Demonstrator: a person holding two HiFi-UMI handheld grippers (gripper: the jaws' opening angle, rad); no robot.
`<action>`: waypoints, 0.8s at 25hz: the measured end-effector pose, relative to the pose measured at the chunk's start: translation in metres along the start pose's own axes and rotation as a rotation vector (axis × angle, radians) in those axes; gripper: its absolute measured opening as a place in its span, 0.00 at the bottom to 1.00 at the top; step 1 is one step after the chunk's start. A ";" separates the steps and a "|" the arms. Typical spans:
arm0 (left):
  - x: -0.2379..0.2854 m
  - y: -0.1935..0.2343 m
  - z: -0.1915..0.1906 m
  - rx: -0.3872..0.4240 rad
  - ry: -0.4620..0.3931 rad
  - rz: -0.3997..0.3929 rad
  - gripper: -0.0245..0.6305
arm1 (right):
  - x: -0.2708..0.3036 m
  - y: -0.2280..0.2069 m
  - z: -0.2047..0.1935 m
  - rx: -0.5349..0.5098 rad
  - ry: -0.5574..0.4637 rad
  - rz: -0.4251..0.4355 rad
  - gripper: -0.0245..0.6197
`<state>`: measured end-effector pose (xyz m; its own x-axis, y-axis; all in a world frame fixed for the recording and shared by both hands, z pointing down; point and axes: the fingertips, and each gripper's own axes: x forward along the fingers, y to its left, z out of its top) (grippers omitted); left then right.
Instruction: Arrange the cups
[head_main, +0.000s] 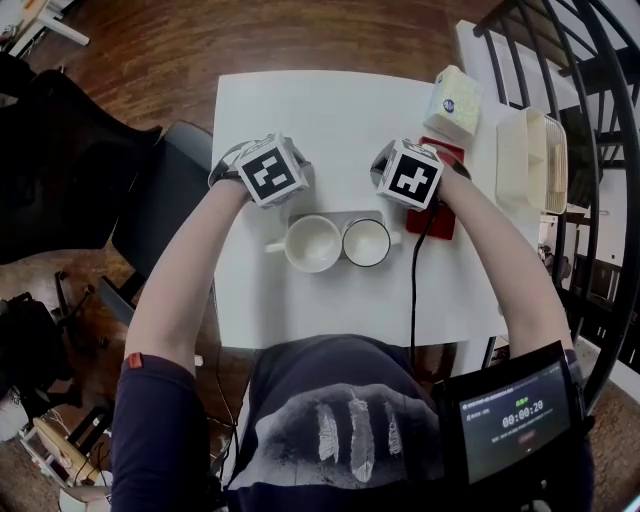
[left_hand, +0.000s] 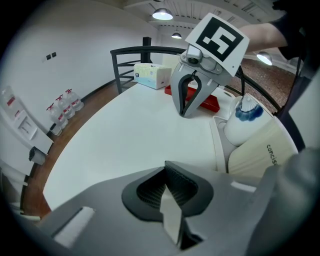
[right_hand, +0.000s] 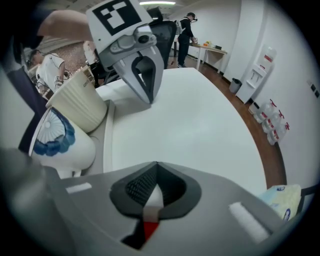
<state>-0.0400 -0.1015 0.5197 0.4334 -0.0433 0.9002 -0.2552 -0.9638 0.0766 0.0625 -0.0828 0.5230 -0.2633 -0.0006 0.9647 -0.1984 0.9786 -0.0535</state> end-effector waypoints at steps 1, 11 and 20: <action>0.000 -0.001 0.001 0.008 0.004 -0.002 0.06 | 0.000 0.000 0.001 0.011 -0.002 0.010 0.05; 0.007 -0.008 -0.002 0.009 0.008 -0.044 0.06 | 0.002 0.000 -0.004 0.013 0.017 0.010 0.05; 0.008 -0.009 -0.003 0.014 0.006 -0.045 0.06 | 0.002 0.001 0.001 0.029 0.014 0.014 0.05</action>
<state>-0.0367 -0.0919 0.5271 0.4394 0.0019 0.8983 -0.2233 -0.9684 0.1112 0.0612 -0.0823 0.5252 -0.2531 0.0164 0.9673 -0.2220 0.9722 -0.0746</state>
